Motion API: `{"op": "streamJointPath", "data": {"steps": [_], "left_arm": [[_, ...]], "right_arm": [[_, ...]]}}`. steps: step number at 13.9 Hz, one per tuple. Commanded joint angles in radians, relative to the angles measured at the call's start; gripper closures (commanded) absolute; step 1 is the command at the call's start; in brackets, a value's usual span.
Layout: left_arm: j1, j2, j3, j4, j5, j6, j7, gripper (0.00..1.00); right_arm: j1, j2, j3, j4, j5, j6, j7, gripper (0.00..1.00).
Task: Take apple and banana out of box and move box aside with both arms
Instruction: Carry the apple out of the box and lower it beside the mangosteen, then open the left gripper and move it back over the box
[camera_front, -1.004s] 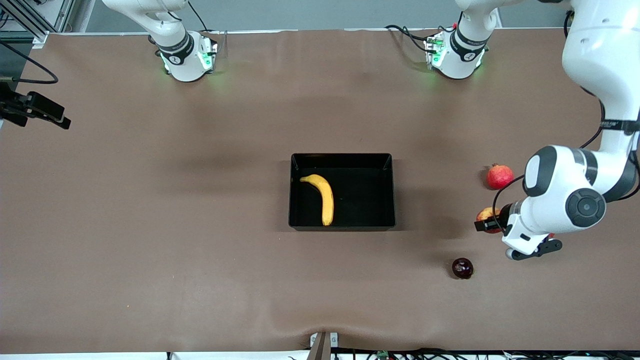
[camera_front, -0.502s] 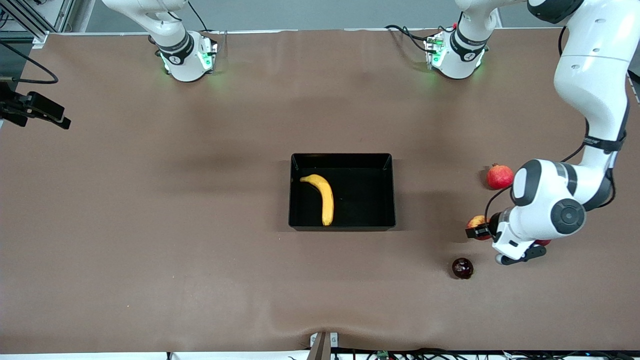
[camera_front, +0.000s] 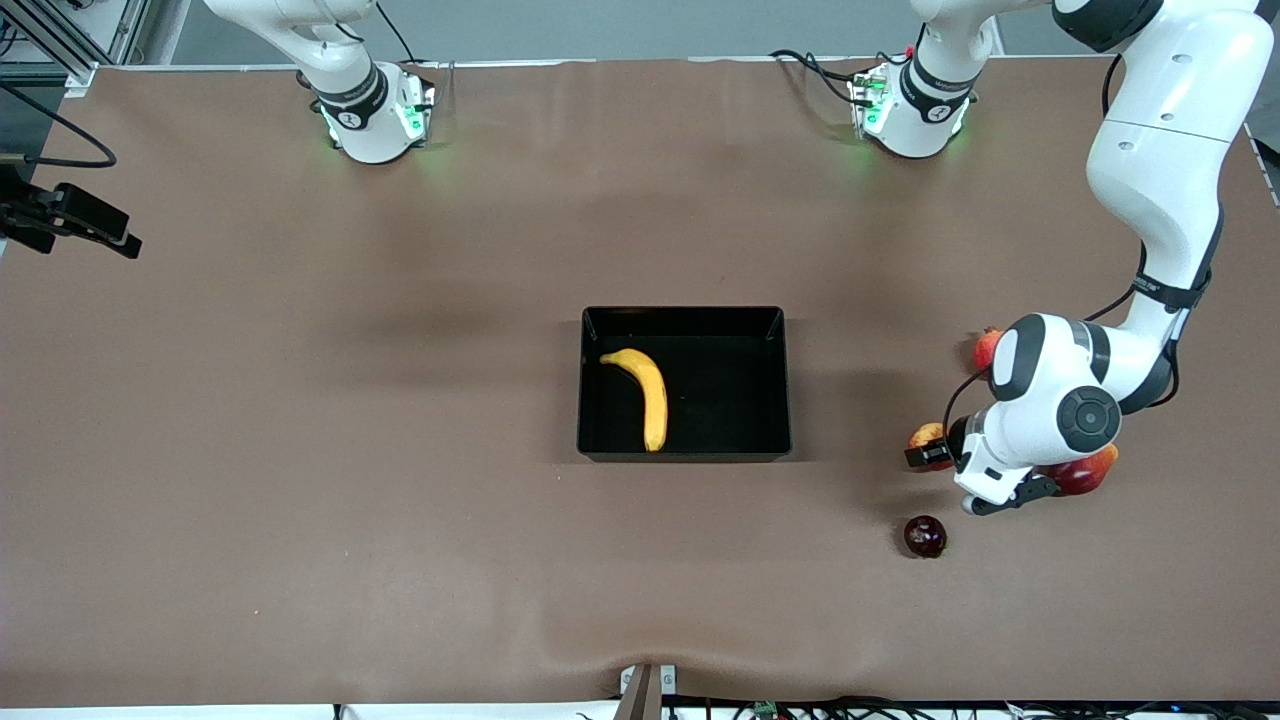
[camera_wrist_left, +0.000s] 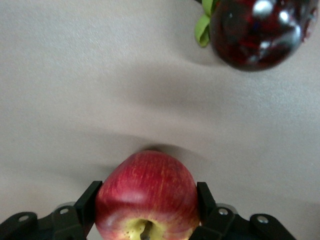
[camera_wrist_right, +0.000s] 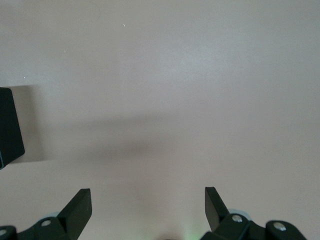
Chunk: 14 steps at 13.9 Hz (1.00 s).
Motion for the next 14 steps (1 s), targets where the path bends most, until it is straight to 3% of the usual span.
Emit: {"op": "streamJointPath", "data": {"steps": [1, 2, 3, 5, 9, 12, 14], "left_arm": [[-0.005, -0.008, -0.001, -0.058, 0.016, 0.02, -0.032, 0.62], [-0.005, -0.009, -0.001, -0.058, 0.016, 0.02, -0.04, 0.18], [-0.003, -0.017, -0.003, -0.058, 0.018, 0.012, -0.057, 0.0], [-0.006, -0.058, -0.015, -0.053, 0.016, -0.01, -0.08, 0.0], [-0.006, -0.176, -0.108, 0.014, 0.005, -0.281, -0.086, 0.0], [-0.006, -0.225, -0.22, 0.072, 0.002, -0.46, -0.15, 0.0], [-0.01, -0.225, -0.317, 0.082, 0.004, -0.477, -0.295, 0.0]], "right_arm": [[-0.008, 0.008, 0.005, 0.019, 0.0, -0.008, -0.012, 0.0], [-0.008, 0.008, 0.004, 0.019, 0.0, -0.008, -0.012, 0.0], [-0.008, 0.008, 0.004, 0.019, 0.002, -0.008, -0.012, 0.0], [-0.008, 0.008, 0.005, 0.019, 0.002, -0.008, -0.012, 0.0], [-0.008, 0.008, 0.004, 0.019, 0.003, -0.008, -0.012, 0.0], [-0.005, 0.011, 0.005, 0.019, 0.006, -0.008, -0.012, 0.0], [0.001, 0.017, 0.005, 0.019, 0.005, -0.008, -0.012, 0.0]]}}
